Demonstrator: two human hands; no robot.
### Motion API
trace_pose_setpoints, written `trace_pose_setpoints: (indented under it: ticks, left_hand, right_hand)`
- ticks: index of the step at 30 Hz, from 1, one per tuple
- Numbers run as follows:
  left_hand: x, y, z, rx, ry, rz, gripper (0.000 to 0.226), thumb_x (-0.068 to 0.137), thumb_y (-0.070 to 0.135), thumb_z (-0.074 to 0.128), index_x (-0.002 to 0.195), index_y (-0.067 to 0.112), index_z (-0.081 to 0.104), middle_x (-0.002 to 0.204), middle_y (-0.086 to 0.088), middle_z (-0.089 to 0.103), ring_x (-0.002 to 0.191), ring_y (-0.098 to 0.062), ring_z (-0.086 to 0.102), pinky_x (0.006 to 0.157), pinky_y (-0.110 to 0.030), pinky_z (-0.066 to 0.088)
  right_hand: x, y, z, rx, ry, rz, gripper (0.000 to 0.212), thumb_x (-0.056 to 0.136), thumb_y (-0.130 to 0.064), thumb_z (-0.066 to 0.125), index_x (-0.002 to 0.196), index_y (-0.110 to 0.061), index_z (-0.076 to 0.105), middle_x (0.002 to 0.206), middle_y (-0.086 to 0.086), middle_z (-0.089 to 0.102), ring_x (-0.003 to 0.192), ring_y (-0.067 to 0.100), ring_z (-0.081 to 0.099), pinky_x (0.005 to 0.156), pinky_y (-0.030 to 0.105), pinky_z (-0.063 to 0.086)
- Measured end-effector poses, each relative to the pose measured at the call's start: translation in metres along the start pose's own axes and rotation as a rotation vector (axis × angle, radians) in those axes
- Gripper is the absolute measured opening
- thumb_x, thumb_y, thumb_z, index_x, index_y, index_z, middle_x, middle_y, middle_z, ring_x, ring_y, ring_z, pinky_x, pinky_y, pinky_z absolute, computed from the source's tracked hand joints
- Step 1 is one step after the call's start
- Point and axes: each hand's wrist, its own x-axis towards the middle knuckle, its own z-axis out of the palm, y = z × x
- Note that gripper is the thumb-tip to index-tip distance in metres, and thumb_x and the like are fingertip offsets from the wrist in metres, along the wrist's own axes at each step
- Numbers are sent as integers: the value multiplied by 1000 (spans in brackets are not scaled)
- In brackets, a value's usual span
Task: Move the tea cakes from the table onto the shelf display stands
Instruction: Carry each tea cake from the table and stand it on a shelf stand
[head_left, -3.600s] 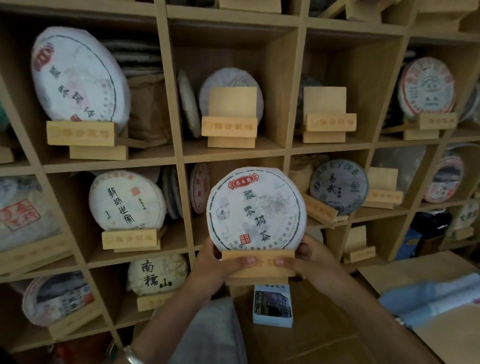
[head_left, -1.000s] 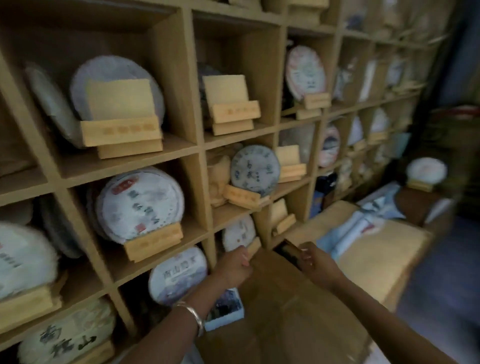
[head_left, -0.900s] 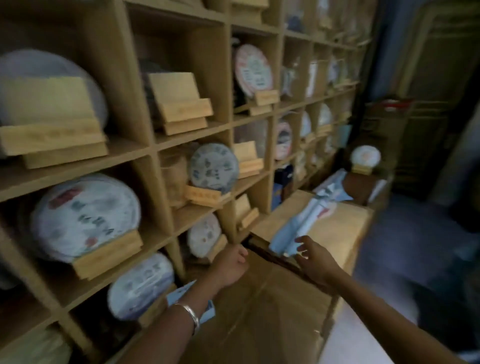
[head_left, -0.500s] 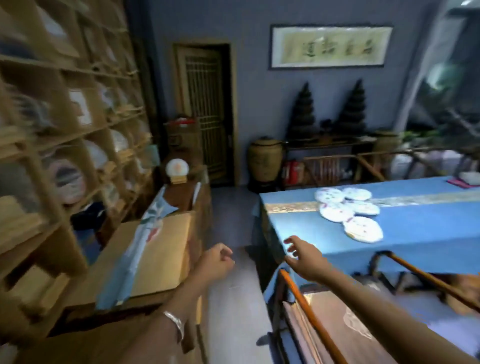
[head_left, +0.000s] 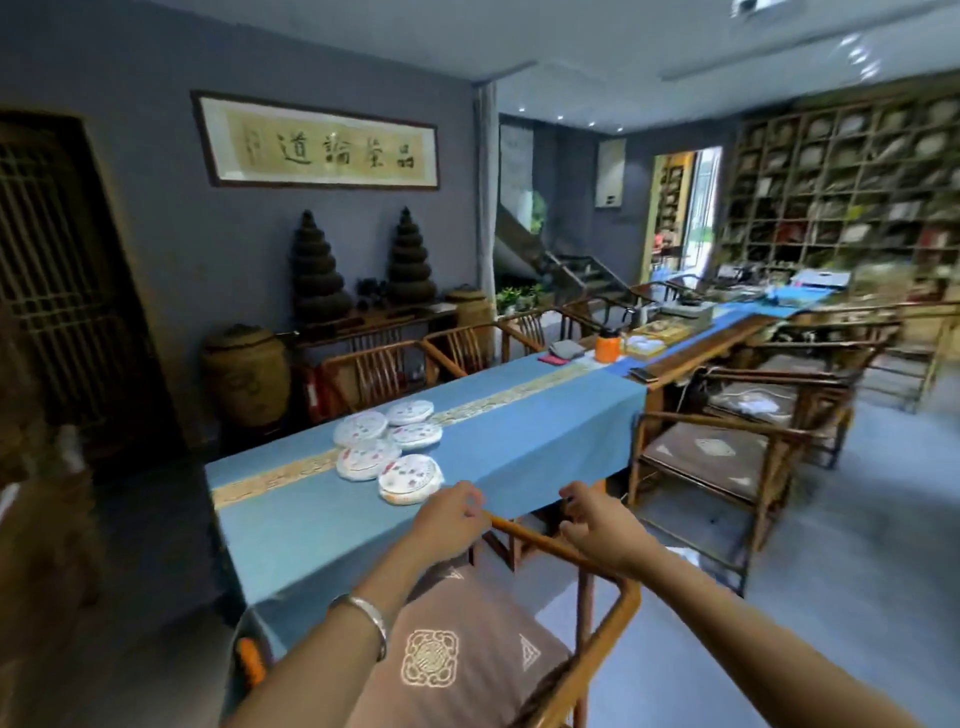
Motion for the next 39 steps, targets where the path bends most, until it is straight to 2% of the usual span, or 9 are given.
trace_pose_setpoints:
  ticks: [3, 10, 19, 23, 28, 32, 34, 36, 39]
  left_hand:
    - [38, 60, 54, 6, -62, 67, 25, 89, 17, 61, 114, 16, 59, 98, -1, 66, 80, -16, 55, 66, -24, 42]
    - [117, 165, 153, 29, -170, 160, 28, 88, 19, 65, 116, 17, 60, 108, -3, 69, 103, -20, 62, 86, -23, 45]
    - [237, 243, 247, 71, -301, 259, 25, 88, 21, 63, 112, 22, 59, 95, 5, 65, 74, -8, 56, 58, -19, 41]
    - [314, 272, 281, 65, -312, 307, 19, 87, 25, 64, 106, 25, 60, 101, 1, 70, 90, -17, 62, 71, -25, 45]
    - [419, 300, 301, 37, -327, 320, 16, 87, 25, 63, 101, 29, 55, 104, 0, 68, 96, -19, 64, 83, -32, 51]
    - [479, 309, 303, 26, -300, 289, 16, 87, 21, 64, 99, 28, 55, 98, -1, 66, 94, -18, 63, 86, -33, 53]
    - [504, 307, 302, 19, -293, 271, 15, 89, 20, 64, 100, 26, 56, 93, 1, 66, 86, -15, 63, 76, -29, 54]
    - [530, 301, 298, 33, -280, 258, 19, 91, 21, 62, 109, 22, 58, 89, 6, 62, 78, -9, 59, 61, -18, 46]
    - [566, 290, 288, 66, -225, 220, 26, 93, 18, 58, 119, 18, 58, 102, 1, 63, 96, -17, 61, 72, -24, 49]
  right_hand:
    - [0, 63, -46, -10, 42, 56, 42, 91, -18, 55, 132, -11, 48, 114, 11, 67, 107, 26, 62, 84, 34, 47]
    - [4, 177, -126, -2, 121, 176, 34, 88, -15, 54, 122, -11, 54, 111, 8, 67, 102, 27, 63, 84, 37, 50]
    - [58, 302, -173, 2, 174, 330, 35, 89, -17, 57, 123, -8, 52, 110, 10, 64, 103, 28, 61, 85, 34, 47]
    - [107, 354, -197, -47, 189, 394, 32, 91, -17, 55, 121, -7, 51, 111, 12, 65, 103, 29, 61, 83, 35, 47]
    - [187, 403, -239, -96, 218, 398, 42, 92, -17, 55, 132, -11, 47, 114, 9, 64, 104, 24, 60, 76, 25, 39]
    - [248, 425, -257, -98, 218, 390, 39, 91, -16, 55, 128, -7, 49, 112, 11, 64, 105, 27, 60, 84, 32, 44]
    - [278, 435, -258, -96, 204, 373, 35, 91, -17, 57, 122, -5, 51, 110, 12, 65, 104, 28, 61, 87, 36, 48]
    - [310, 444, -256, -85, 190, 345, 35, 90, -18, 57, 122, -5, 52, 112, 11, 65, 106, 28, 61, 90, 38, 48]
    - [363, 455, -249, -63, 167, 280, 33, 92, -18, 56, 123, -11, 52, 108, 5, 64, 105, 25, 61, 84, 31, 46]
